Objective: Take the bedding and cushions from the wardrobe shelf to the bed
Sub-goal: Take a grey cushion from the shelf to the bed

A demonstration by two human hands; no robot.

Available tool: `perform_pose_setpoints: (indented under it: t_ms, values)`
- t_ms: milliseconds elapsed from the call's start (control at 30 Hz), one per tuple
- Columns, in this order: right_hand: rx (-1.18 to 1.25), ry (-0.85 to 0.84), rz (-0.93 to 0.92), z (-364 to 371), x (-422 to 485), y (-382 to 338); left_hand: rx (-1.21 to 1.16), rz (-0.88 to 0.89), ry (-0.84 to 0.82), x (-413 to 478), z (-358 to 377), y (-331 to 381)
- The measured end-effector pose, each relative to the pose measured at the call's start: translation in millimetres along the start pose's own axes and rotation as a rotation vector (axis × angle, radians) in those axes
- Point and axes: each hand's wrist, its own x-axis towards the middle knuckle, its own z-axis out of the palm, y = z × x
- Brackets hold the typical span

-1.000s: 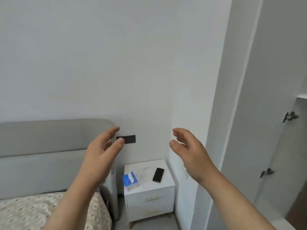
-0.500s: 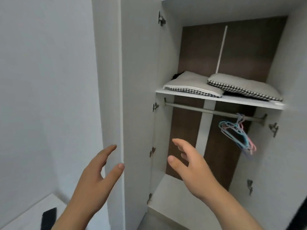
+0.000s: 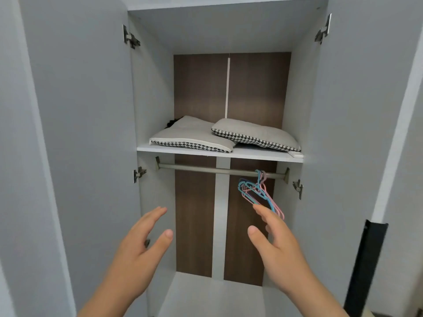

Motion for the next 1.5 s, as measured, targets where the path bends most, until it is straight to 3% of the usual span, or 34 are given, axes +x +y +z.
perform_pose_setpoints:
  t_ms: [233,567,767,967,1067,1200,1367,1500]
  values:
    - [0.071,0.095,0.008,5.2,73.1,26.8,0.029,0.035,0.031,74.2,28.6,-10.3]
    - [0.068,0.278,0.070,12.1,202.0,77.1,-0.044,0.203,-0.083,236.4,117.0,-44.2]
    - [-0.141,0.415,0.135,2.7,282.8,96.9,-0.085,0.247,-0.161,358.7,162.7,-63.2]
    - [-0.356,0.563,0.141,-24.5,348.6,106.6,0.174,0.407,-0.029,451.8,213.7,-27.4]
    - [-0.439,0.629,0.199,-38.9,384.4,114.8,0.242,0.371,-0.014,485.9,239.5,-7.7]
    - [-0.534,0.585,0.281,-54.9,436.1,126.1,0.414,0.345,0.014,526.8,269.1,13.2]
    - [-0.646,0.535,0.372,-68.3,497.4,137.7,0.621,0.061,-0.065,578.7,297.7,14.5]
    - [-0.697,0.447,0.577,-75.3,533.1,155.5,0.734,-0.110,-0.085,596.6,318.9,-5.4]
